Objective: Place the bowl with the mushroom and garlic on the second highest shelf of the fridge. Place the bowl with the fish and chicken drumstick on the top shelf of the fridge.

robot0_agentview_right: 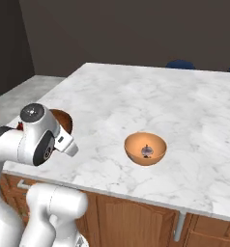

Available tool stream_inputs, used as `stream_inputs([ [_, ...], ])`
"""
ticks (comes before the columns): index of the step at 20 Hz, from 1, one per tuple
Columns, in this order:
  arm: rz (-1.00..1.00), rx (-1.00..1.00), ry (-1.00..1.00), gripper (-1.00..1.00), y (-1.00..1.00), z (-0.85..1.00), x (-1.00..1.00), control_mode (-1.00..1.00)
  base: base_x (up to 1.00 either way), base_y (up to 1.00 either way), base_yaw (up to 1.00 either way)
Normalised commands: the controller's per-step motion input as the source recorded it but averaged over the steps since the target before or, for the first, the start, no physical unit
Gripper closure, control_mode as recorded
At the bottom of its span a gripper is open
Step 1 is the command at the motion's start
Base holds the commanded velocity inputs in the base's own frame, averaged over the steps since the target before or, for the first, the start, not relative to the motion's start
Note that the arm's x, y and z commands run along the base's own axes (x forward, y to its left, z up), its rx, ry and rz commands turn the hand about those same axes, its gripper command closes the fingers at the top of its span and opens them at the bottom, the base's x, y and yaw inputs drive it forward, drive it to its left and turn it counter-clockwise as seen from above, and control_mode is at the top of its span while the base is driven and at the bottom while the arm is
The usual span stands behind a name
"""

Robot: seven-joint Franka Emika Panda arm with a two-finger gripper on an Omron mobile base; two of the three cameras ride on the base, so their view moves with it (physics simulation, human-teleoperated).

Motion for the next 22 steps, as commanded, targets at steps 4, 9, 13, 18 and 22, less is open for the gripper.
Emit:
stream_inputs([
  [4, 0.0, 0.0, 0.0, 1.0, 0.0, 0.0, 0.0, 1.0, -0.99, -0.03, 0.77],
  [9, 0.0, 0.0, 0.0, 1.0, 0.0, 0.0, 0.0, 1.0, -0.46, 0.11, 0.91],
  [13, 0.0, 0.0, 0.0, 1.0, 0.0, 0.0, 0.0, 1.0, 0.62, 0.58, 0.61],
  [18, 0.0, 0.0, 0.0, 1.0, 0.0, 0.0, 0.0, 1.0, 1.0, 0.96, 0.22],
  [22, 0.0, 0.0, 0.0, 1.0, 0.0, 0.0, 0.0, 1.0, 1.0, 0.88, 0.05],
])
